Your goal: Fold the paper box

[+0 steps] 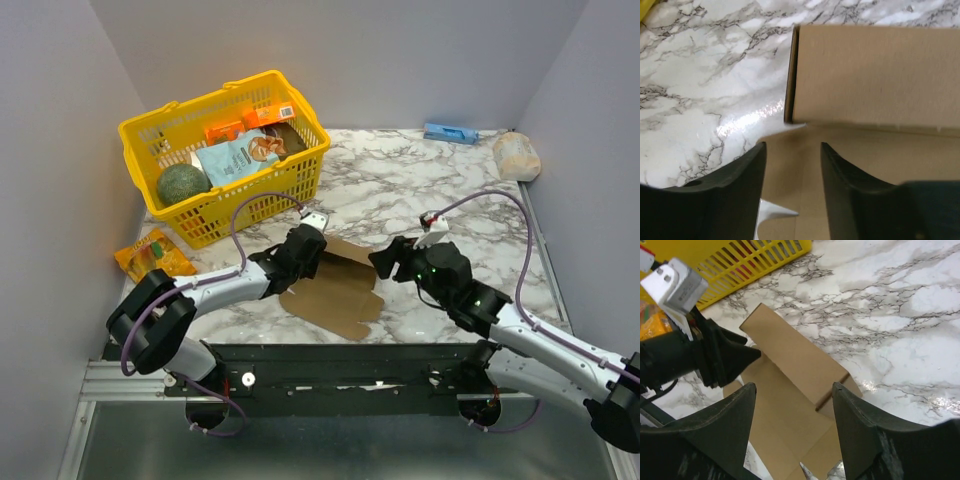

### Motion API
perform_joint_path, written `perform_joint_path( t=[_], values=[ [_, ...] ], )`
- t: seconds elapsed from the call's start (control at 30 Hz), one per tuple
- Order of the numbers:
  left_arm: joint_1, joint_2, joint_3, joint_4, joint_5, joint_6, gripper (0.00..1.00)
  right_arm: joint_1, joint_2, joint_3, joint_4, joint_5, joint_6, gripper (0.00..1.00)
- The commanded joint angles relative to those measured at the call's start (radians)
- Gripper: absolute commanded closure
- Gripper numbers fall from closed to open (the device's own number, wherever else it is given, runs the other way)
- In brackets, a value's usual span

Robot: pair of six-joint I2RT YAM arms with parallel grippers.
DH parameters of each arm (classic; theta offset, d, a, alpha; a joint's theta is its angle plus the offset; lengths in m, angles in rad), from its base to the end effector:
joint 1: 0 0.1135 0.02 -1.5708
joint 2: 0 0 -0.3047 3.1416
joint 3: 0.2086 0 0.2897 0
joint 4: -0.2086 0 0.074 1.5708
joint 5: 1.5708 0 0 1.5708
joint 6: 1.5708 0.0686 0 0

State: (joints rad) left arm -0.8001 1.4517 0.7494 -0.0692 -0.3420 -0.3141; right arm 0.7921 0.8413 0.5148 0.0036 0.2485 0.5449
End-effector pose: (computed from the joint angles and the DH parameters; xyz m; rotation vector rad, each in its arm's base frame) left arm 0.2522 -0.2267 0.1821 0.3885 2.2605 -0.1756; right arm 0.1791 0.1575 0.2620 -0.0658 1.9397 0.6730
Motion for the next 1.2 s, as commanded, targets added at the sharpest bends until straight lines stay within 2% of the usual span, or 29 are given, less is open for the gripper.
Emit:
perform_joint_path(
  t=[0.0,0.1,0.27,0.47,0.7,0.87,1.17],
  values=[
    [0.004,-0.108,-0.057,0.054,0.101,0.03,0.29,0.001,0.088,0.091,-0.137,0.0,0.134,0.32],
    [0.004,-0.187,-0.091,0.055,0.136,0.029,0.16,-0.002,0.117,0.091,-0.145,0.011,0.197,0.33],
    [0.019,-0.301,-0.116,0.023,0.196,0.015,0.08,-0.027,0.062,0.038,-0.159,0.012,0.297,0.34],
    [0.122,-0.358,-0.079,0.032,0.34,-0.048,0.09,-0.03,-0.083,-0.065,-0.188,0.032,0.43,0.34],
    [0.2,-0.242,-0.019,0.187,0.495,-0.094,0.11,-0.028,-0.096,-0.127,-0.154,-0.023,0.546,0.35],
    [0.257,-0.171,-0.009,0.256,0.549,-0.126,0.13,-0.03,-0.088,-0.151,-0.133,-0.028,0.586,0.36],
    [0.285,-0.071,0.013,0.305,0.592,-0.123,0.23,-0.03,-0.062,-0.154,-0.094,-0.012,0.59,0.36]
  ],
)
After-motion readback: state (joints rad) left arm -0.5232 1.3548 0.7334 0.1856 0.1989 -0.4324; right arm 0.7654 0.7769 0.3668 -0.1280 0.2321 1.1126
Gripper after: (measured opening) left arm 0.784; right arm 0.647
